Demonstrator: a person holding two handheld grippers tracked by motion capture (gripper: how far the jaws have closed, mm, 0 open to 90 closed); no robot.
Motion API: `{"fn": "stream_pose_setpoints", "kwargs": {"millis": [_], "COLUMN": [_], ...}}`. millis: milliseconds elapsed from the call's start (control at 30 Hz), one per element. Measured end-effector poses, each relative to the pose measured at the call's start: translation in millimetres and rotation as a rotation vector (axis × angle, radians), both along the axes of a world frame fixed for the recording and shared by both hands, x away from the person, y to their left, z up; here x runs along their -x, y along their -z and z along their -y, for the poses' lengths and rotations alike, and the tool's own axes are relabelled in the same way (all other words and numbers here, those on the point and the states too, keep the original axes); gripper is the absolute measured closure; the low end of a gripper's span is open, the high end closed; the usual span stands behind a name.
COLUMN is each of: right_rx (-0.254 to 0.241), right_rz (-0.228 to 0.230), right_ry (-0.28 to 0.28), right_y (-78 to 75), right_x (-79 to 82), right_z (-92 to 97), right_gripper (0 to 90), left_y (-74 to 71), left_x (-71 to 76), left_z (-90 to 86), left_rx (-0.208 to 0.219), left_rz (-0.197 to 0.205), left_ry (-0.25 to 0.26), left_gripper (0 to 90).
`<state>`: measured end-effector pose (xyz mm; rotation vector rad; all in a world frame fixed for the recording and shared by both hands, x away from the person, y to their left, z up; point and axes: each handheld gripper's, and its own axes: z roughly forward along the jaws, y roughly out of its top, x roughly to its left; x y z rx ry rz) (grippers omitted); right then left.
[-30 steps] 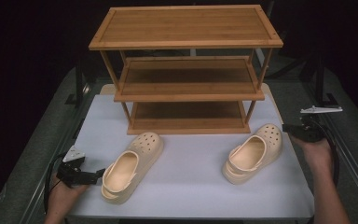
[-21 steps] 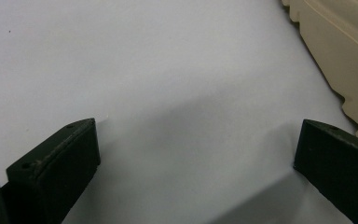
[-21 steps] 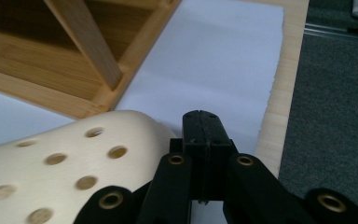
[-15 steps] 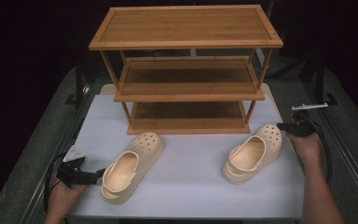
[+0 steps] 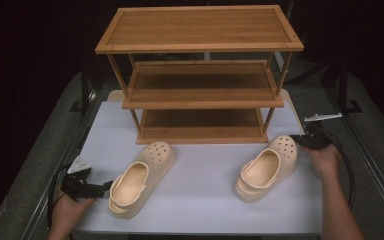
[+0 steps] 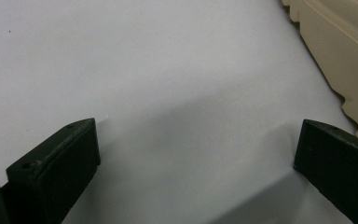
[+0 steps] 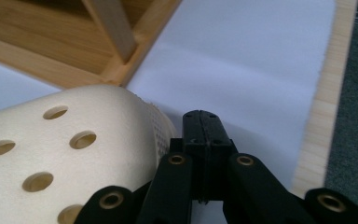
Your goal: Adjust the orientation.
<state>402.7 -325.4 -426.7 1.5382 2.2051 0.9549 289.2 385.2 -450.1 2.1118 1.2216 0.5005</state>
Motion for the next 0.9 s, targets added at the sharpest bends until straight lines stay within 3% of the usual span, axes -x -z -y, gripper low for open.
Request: {"fn": "stream_pose_setpoints", "kwargs": {"millis": [533, 900], "right_rx": [0.016, 0.070], "right_rz": [0.019, 0.043], "right_ry": [-0.042, -0.043], "right_y": [0.2, -0.1], "right_x": [25.3, 43.3], "right_z": [-34.1, -59.0], "right_gripper": [90.0, 89.9], "left_y": [0.2, 0.2], "left_x": [0.0, 0.0], "left_z": [0.1, 0.2], "left_rx": [0.001, 0.001], "left_rz": [0.002, 0.003], "left_ry": [0.000, -0.001], "left_gripper": [0.0, 0.0]}}
